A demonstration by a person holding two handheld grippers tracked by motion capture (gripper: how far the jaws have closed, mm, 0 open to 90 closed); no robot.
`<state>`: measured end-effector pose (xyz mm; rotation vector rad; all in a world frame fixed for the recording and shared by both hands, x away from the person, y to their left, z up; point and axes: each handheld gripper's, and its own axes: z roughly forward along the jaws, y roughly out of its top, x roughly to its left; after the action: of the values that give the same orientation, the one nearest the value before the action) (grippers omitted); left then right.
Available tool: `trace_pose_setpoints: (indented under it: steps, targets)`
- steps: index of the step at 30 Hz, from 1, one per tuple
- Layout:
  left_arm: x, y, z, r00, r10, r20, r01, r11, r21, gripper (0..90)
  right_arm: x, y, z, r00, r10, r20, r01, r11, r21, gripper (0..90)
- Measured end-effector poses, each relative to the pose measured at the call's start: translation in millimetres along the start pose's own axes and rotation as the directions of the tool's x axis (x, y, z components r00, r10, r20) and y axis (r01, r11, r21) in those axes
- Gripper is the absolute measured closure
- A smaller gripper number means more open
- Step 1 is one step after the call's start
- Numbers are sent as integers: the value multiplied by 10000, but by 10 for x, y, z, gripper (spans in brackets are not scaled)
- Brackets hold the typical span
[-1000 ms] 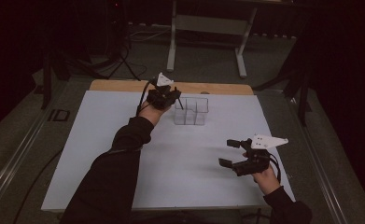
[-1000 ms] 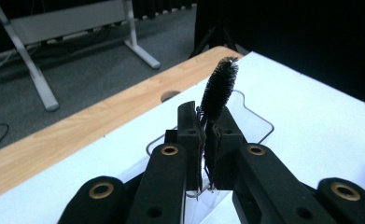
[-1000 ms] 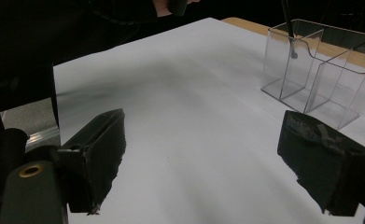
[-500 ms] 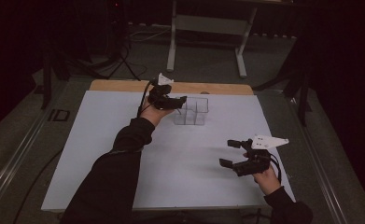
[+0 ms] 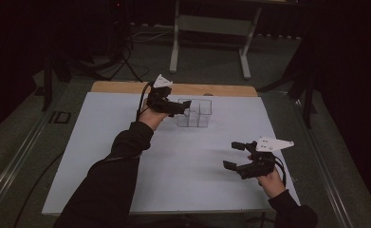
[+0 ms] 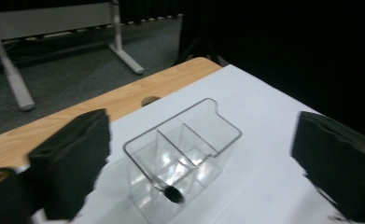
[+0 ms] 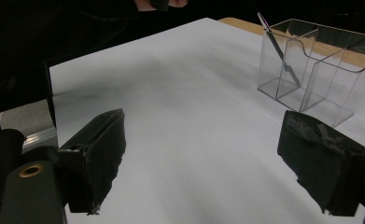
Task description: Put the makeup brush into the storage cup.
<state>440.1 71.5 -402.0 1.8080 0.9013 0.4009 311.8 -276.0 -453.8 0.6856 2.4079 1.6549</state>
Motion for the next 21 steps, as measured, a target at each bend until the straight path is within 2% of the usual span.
trace_pose_setpoints:
  steps: [1,3,8,13,21]
  targets:
    - [-19,-7,-34,10000,5,-45,-6,10000,-91,18,-1,-1,0,10000,-2,11,2,10000,9,149]
    - [-36,-14,-87,9999,41,166,-38,9997,-232,17,-1,-2,-2,10000,6,19,-6,10000,2,148]
    - [-84,-21,-245,9996,252,106,-250,9996,-155,13,-2,2,-2,10000,-9,84,9,10000,26,148]
    - [-120,-39,-411,9988,316,379,-319,9995,71,12,-1,-2,-11,9999,15,126,-15,10000,10,149]
    - [-174,-105,-668,9968,482,635,-479,9988,-72,12,10,2,-16,9998,18,179,-19,10000,34,148]
